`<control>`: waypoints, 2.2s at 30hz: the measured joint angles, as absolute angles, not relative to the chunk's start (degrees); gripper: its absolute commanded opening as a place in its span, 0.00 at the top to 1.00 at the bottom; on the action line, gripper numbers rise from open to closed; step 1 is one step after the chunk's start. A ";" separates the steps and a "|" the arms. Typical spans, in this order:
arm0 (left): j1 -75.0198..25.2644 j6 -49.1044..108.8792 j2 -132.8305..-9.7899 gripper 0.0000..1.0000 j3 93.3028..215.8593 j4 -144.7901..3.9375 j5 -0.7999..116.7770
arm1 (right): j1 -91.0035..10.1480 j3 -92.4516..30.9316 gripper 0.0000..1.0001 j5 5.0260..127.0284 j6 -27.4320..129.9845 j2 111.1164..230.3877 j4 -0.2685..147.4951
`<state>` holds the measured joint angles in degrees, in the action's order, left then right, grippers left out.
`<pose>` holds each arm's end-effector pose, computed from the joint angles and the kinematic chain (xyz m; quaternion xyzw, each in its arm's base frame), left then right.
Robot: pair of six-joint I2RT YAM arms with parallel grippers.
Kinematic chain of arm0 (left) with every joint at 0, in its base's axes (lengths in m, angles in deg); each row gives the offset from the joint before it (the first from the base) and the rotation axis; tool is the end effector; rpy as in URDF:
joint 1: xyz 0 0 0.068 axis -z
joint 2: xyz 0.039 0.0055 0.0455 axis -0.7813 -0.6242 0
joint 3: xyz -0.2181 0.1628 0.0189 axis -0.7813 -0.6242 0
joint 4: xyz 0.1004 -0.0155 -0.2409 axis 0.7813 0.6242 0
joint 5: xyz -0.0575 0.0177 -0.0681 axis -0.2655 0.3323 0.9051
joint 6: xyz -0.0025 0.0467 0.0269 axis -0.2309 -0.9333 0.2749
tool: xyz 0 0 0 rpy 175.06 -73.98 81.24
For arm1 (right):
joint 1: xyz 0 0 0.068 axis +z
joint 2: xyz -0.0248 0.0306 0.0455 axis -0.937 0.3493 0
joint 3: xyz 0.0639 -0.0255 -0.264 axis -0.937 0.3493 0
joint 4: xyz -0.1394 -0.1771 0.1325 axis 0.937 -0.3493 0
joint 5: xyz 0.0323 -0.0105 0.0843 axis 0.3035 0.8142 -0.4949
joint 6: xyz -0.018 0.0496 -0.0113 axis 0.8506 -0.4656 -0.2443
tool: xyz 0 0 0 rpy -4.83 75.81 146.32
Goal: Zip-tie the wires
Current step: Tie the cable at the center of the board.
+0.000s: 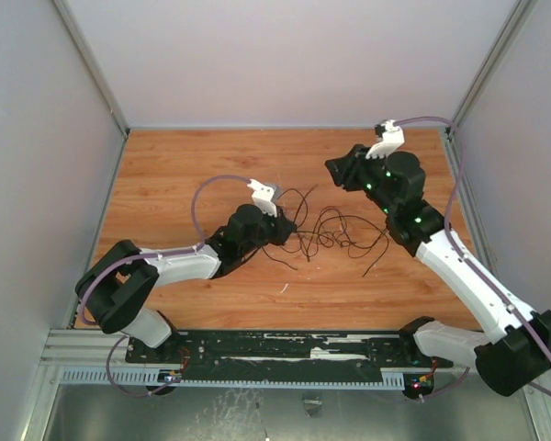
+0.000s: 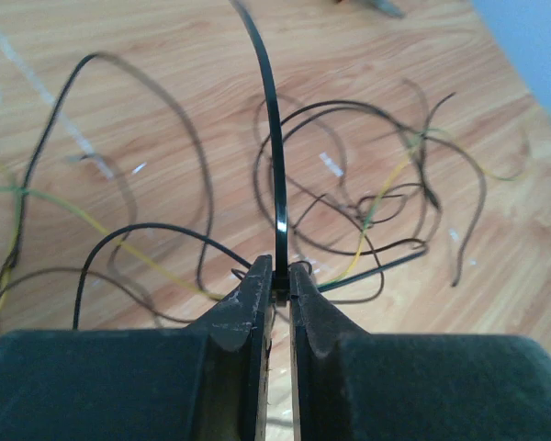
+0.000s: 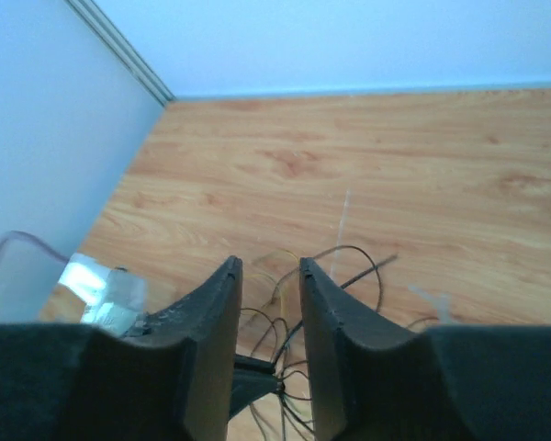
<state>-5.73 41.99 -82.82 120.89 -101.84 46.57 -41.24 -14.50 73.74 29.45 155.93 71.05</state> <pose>0.2245 -0.2268 0.2053 0.1345 0.7813 -0.3284 0.5134 0.2396 0.1290 0.3662 0.0026 0.7663 0.3059 0.5649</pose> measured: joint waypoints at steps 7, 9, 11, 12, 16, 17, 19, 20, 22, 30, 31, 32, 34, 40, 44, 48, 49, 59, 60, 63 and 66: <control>-9.86 42.56 -80.04 1.00 123.89 -89.47 45.87 | -43.97 -11.99 0.30 69.29 32.44 147.97 73.15; -11.00 42.62 -78.36 1.00 125.72 -86.76 45.83 | -44.65 -10.39 0.26 68.46 33.78 145.90 73.30; -12.05 42.58 -76.68 1.00 128.32 -84.14 45.72 | -45.52 -8.47 0.23 67.58 35.72 144.17 73.35; -12.50 42.58 -75.93 1.00 129.66 -83.00 45.69 | -46.07 -7.40 0.22 66.73 36.68 143.52 73.59; -13.77 41.90 -74.08 1.00 135.75 -77.60 44.97 | -48.63 -2.35 0.21 61.70 39.44 142.03 76.84; -13.90 41.62 -73.99 1.00 137.31 -76.14 44.60 | -49.17 -1.08 0.21 60.15 39.96 141.90 78.00; -14.14 41.05 -73.99 1.00 139.60 -73.73 44.23 | -49.98 1.24 0.22 55.95 40.86 142.16 80.65; -14.14 40.83 -73.97 1.00 140.21 -72.75 44.12 | -50.22 1.74 0.23 53.81 41.34 142.66 81.59; -14.19 40.42 -73.94 1.00 140.69 -71.02 43.92 | -50.57 1.76 0.25 49.35 42.26 144.74 83.60; -14.19 38.91 -73.77 1.00 141.13 -65.10 43.29 | -50.90 0.38 0.26 34.71 43.57 154.97 87.31; -14.19 38.84 -73.66 1.00 141.28 -64.84 43.29 | -50.90 0.36 0.26 33.44 43.55 155.78 87.55; -14.19 38.78 -73.49 1.00 141.41 -64.73 43.31 | -50.90 0.30 0.26 32.17 43.55 156.59 87.86; -14.19 38.67 -73.11 1.00 141.68 -64.64 43.33 | -50.72 -0.14 0.26 29.83 43.61 158.33 88.01; -14.19 38.43 -72.57 1.00 142.53 -64.51 43.38 | -47.86 -2.33 0.30 27.32 45.84 164.02 88.36; -14.19 38.25 -72.41 1.00 142.53 -64.29 43.47 | -46.77 -3.51 0.36 26.88 46.26 168.06 88.91; -14.19 38.25 -72.24 1.00 142.53 -63.81 43.64 | -46.40 -4.60 0.44 26.91 46.43 171.25 89.06; -14.19 38.25 -72.22 1.00 142.53 -63.77 43.64 | -46.22 -4.93 0.48 26.91 46.52 171.91 88.95; -14.19 38.27 -71.10 1.00 142.53 -63.11 44.08 | -45.17 -7.22 1.00 26.69 46.89 174.07 88.49; -14.19 38.25 -71.04 1.00 142.53 -63.11 44.08 | -45.17 -7.27 1.00 26.69 47.09 174.07 88.36; -14.30 38.25 -71.02 1.00 142.53 -62.93 44.06 | -45.17 -7.29 1.00 27.04 47.63 173.61 86.83; -14.84 38.27 -70.95 1.00 142.53 -62.59 44.06 | -45.24 -7.22 1.00 28.70 48.53 171.45 83.62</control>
